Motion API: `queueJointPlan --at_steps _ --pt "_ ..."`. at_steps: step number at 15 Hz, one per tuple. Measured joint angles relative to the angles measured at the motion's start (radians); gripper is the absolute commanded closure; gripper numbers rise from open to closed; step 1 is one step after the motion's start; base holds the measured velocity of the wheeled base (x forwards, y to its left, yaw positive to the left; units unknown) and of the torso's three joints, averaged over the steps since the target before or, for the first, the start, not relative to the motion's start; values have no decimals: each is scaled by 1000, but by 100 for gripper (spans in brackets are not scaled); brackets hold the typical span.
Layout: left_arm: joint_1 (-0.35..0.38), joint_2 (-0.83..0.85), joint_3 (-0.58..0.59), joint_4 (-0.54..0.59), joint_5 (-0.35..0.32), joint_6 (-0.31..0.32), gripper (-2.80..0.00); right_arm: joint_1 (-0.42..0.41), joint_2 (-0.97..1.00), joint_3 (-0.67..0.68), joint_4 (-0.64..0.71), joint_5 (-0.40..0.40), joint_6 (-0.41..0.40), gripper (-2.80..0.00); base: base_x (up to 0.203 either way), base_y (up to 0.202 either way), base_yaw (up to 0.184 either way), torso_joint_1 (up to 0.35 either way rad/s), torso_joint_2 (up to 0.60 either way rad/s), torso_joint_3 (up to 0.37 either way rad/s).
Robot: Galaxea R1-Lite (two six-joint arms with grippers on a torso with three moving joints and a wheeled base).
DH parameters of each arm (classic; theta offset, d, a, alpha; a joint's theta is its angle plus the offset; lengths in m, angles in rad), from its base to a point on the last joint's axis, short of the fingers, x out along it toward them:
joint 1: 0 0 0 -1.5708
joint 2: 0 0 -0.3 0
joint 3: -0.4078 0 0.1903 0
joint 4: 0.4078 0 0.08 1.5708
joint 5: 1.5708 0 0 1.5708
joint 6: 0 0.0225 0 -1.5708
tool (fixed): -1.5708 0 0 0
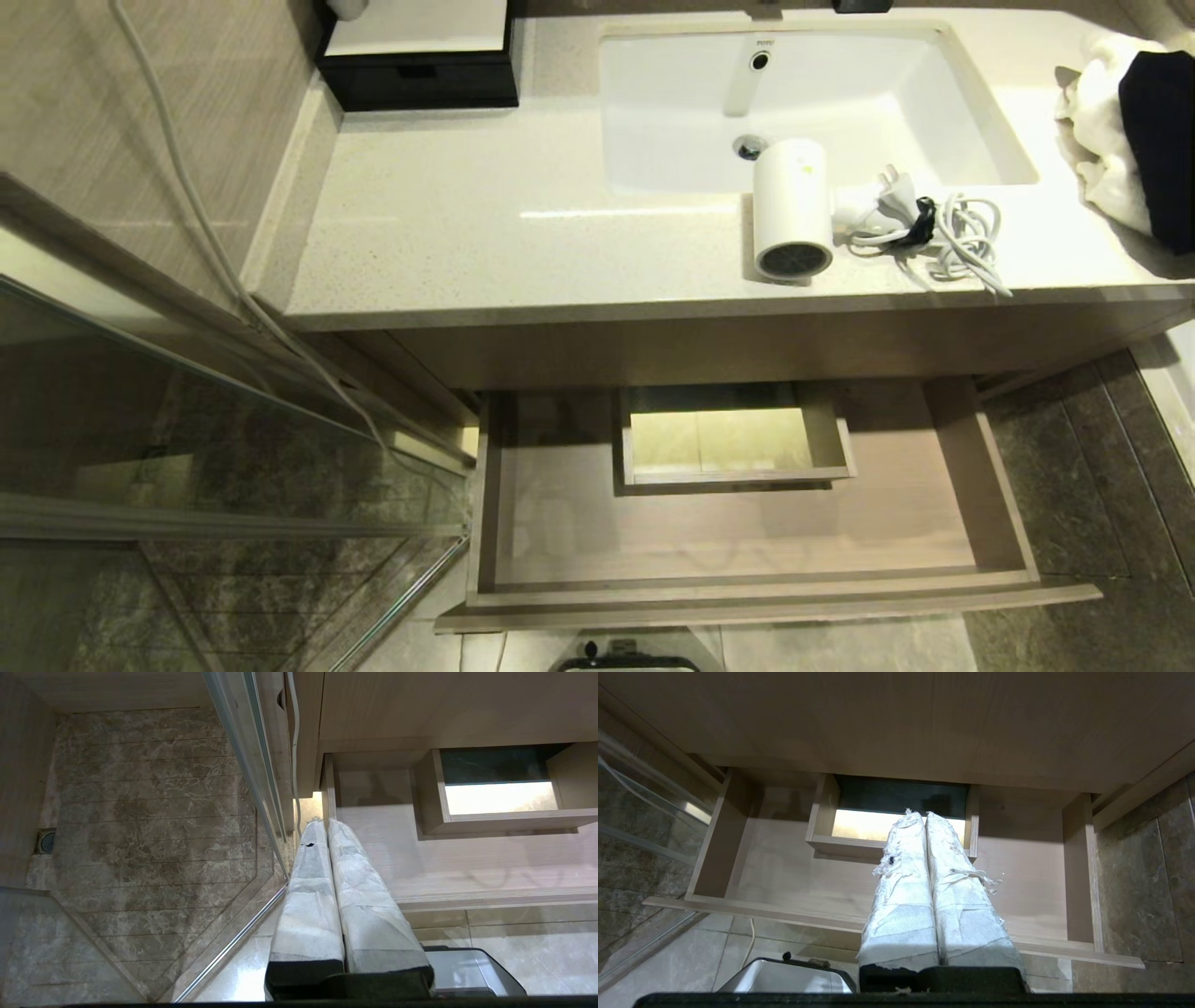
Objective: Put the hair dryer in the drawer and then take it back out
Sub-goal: Pick up the hairdryer
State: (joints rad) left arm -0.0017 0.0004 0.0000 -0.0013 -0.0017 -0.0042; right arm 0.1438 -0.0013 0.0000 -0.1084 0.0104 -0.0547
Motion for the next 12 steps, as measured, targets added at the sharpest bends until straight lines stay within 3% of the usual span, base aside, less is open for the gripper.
queueJointPlan --at_steps 3,12 --pt "0 0 0 0 0 0 0 0 0 0 0 0 0 0 0 0 0 108 -211 -115" --pt "0 0 0 0 0 0 0 0 0 0 0 -1 5 0 0 0 0 0 0 0"
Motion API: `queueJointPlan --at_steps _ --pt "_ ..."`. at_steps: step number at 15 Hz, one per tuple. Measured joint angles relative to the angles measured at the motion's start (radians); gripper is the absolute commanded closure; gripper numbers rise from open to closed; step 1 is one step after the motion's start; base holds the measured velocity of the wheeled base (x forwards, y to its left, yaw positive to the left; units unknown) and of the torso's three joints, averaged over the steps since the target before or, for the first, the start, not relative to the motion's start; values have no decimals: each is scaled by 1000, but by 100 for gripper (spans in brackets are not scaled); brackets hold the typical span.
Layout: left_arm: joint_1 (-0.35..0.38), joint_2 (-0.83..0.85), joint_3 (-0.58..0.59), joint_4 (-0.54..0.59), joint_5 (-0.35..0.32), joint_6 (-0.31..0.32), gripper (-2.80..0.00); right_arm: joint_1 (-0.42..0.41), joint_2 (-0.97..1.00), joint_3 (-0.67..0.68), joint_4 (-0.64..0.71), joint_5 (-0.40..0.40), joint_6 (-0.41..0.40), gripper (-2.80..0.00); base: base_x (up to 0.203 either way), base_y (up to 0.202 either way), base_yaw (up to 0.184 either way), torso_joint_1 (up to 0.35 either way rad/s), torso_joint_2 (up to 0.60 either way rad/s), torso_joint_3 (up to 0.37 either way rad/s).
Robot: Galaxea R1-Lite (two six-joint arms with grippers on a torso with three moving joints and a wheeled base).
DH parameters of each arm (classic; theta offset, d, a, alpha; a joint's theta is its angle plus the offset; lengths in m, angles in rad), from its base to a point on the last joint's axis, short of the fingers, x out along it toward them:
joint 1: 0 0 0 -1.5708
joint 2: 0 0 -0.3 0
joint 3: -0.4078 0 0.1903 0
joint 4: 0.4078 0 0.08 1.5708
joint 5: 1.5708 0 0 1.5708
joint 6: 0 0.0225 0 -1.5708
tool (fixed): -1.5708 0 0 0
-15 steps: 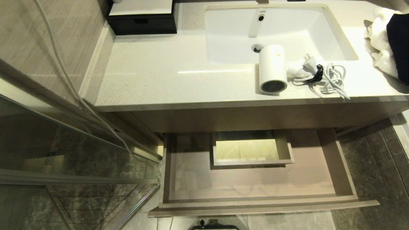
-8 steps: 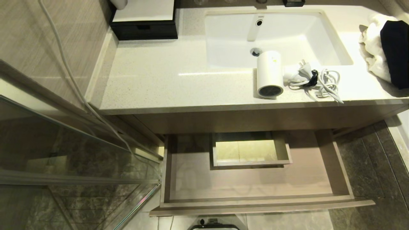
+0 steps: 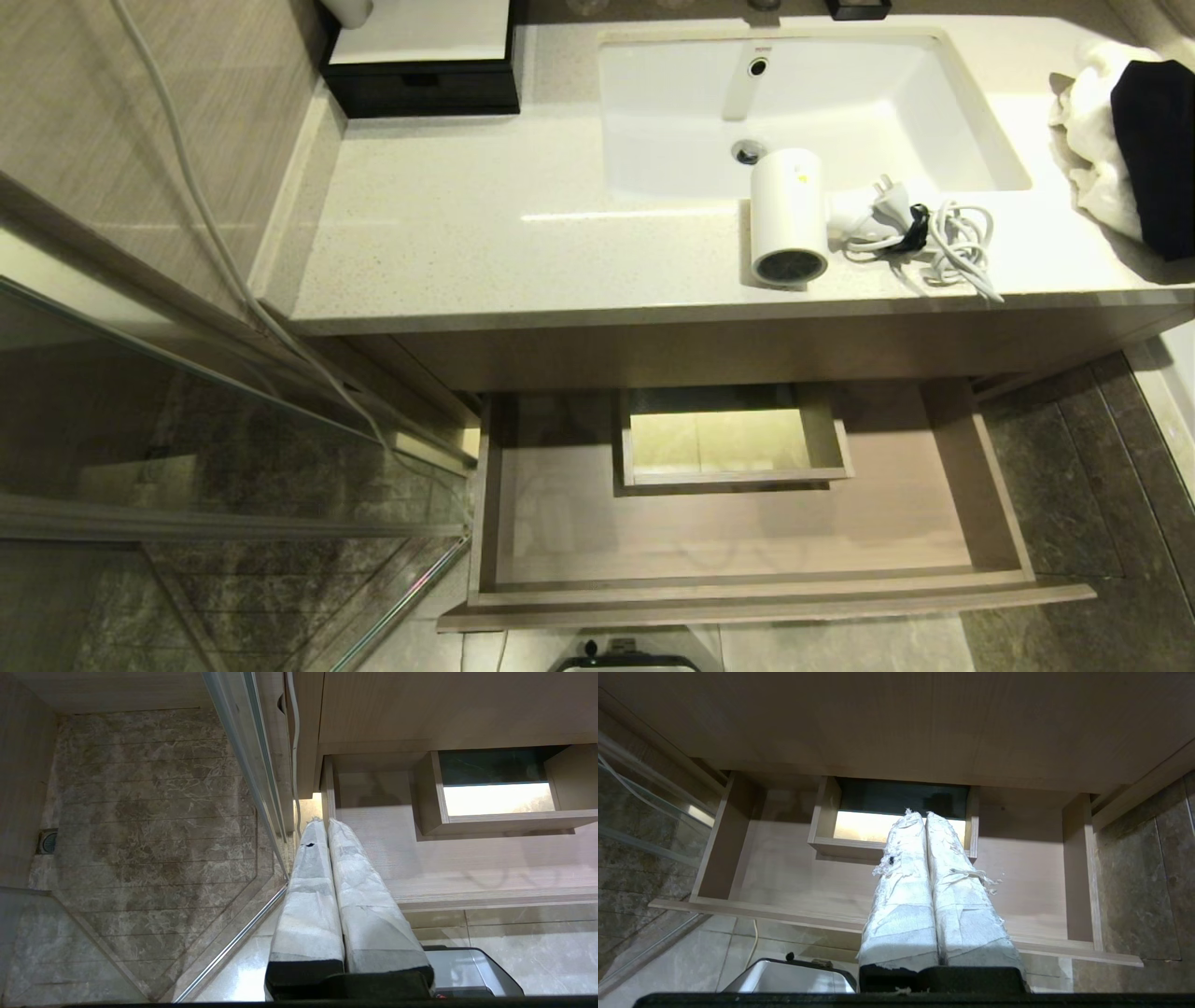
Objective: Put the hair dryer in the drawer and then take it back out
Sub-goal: Pick up the hairdryer
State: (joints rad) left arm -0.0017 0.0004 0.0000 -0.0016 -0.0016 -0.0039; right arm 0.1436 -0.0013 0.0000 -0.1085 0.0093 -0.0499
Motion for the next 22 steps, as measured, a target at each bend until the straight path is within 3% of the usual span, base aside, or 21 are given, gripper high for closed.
queueJointPlan --at_steps 22 --pt "0 0 0 0 0 0 0 0 0 0 6 3 -24 0 0 0 0 0 0 0"
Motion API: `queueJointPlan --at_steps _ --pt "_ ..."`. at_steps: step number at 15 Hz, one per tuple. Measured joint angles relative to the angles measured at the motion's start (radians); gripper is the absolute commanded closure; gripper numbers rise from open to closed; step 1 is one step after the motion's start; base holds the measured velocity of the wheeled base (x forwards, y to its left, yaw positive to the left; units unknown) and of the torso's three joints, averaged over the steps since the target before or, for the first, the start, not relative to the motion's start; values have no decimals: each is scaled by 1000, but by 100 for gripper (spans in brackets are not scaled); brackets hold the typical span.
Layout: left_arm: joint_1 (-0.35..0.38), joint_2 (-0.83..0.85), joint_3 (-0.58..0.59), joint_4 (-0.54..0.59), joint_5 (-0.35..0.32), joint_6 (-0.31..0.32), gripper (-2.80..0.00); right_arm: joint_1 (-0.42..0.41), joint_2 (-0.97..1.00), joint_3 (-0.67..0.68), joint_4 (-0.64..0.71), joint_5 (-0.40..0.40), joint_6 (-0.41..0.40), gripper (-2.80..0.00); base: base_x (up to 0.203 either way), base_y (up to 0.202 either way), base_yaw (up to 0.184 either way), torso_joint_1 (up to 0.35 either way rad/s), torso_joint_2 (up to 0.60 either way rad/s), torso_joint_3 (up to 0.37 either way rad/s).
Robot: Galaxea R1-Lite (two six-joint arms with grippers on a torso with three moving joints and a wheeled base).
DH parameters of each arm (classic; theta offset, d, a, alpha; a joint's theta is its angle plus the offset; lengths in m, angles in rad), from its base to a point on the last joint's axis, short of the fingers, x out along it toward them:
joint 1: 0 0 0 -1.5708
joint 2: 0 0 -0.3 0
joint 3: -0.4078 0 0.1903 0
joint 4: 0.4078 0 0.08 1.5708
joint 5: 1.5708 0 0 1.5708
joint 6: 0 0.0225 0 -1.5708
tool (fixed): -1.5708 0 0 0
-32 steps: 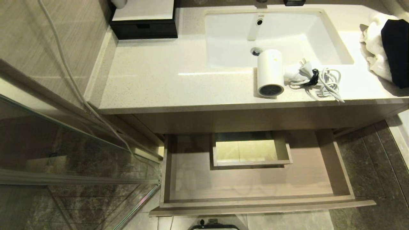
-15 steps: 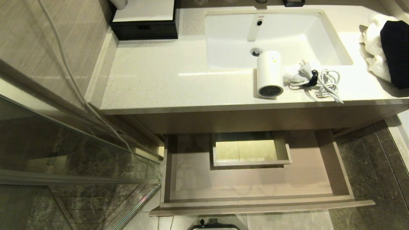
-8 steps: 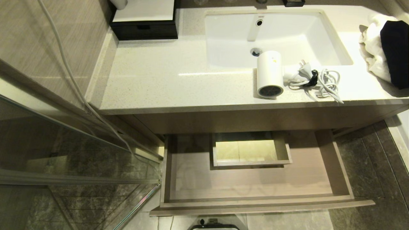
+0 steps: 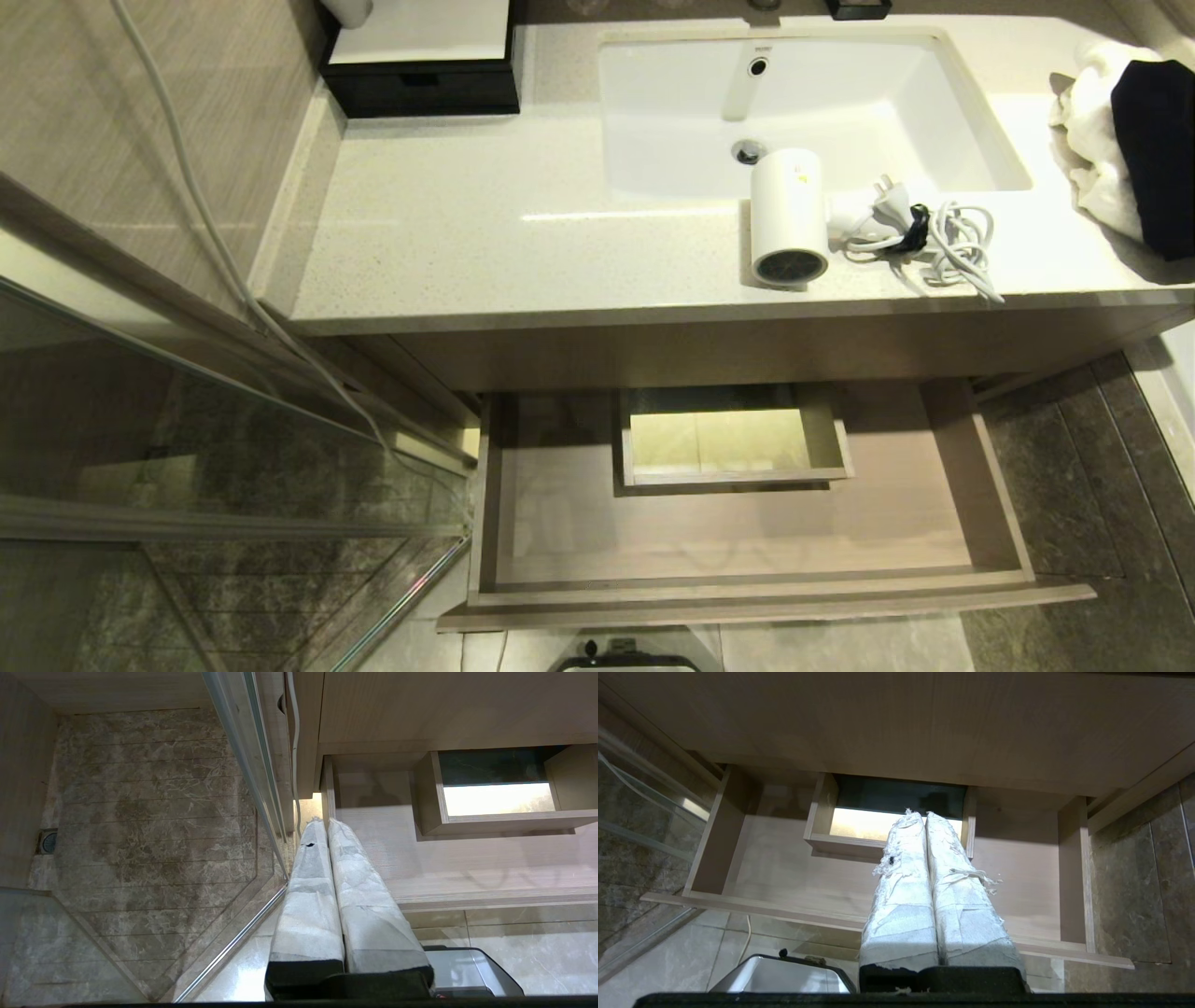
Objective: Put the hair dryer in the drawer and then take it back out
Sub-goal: Pick up the hairdryer
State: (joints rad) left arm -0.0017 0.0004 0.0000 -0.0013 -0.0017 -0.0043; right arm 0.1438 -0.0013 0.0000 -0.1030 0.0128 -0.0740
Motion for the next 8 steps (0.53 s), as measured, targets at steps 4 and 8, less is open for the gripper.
queueJointPlan --at_steps 4,8 --pt "0 0 0 0 1 0 0 0 0 0 0 0 -1 0 0 0 0 0 0 0" --pt "0 0 0 0 0 0 0 0 0 0 -2 1 -3 0 0 0 0 124 -51 77"
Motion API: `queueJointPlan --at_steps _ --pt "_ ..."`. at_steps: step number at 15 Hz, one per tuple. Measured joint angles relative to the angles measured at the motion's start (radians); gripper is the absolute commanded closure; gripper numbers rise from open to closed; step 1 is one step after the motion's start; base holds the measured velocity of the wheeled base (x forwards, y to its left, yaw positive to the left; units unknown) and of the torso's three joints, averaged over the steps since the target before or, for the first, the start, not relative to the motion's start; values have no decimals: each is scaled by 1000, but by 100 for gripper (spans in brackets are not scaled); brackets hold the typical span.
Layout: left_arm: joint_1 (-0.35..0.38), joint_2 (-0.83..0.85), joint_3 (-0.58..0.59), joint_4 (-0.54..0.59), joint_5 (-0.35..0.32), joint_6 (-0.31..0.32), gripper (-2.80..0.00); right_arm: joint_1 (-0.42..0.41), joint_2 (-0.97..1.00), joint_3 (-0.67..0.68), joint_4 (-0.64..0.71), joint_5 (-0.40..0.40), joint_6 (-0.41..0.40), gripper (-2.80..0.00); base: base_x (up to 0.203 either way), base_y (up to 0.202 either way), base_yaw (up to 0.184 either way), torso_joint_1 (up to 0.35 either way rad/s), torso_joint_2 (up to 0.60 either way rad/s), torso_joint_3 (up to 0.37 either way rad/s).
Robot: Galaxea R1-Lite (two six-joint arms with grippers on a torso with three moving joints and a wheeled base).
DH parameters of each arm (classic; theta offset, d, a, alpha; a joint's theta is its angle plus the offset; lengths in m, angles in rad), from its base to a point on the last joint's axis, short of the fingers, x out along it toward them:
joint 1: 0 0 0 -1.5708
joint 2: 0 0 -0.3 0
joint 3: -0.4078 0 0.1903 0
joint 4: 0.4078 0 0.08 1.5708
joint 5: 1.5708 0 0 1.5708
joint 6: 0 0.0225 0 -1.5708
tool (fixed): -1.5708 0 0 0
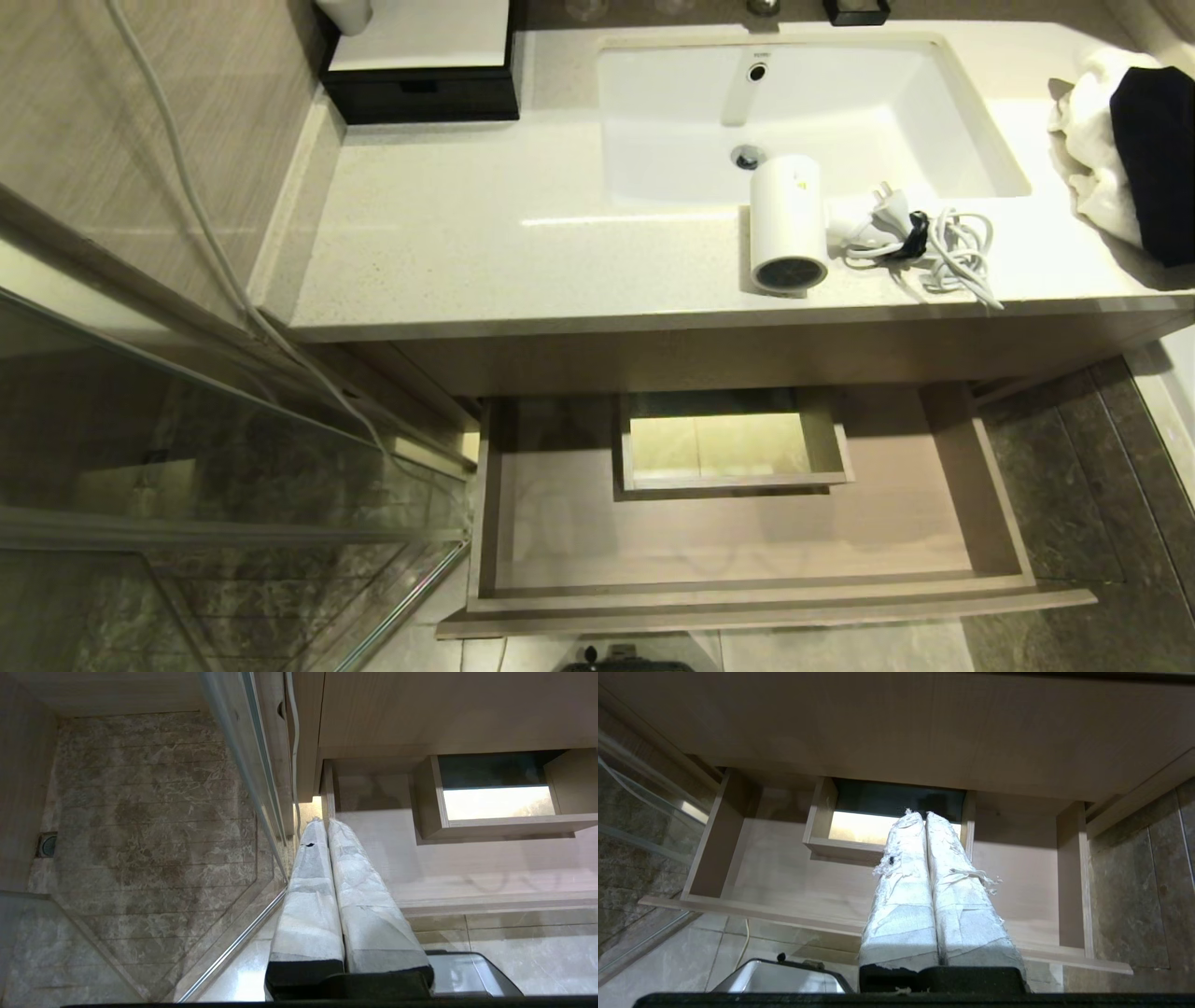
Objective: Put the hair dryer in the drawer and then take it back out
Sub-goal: Pick up the hairdryer
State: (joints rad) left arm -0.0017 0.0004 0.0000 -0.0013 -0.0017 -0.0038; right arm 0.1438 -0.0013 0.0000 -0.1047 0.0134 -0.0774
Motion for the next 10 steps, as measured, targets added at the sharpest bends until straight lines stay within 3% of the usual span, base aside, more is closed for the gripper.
queueJointPlan --at_steps 10 --pt "0 0 0 0 0 0 0 0 0 0 0 0 0 0 0 0 0 341 -221 113"
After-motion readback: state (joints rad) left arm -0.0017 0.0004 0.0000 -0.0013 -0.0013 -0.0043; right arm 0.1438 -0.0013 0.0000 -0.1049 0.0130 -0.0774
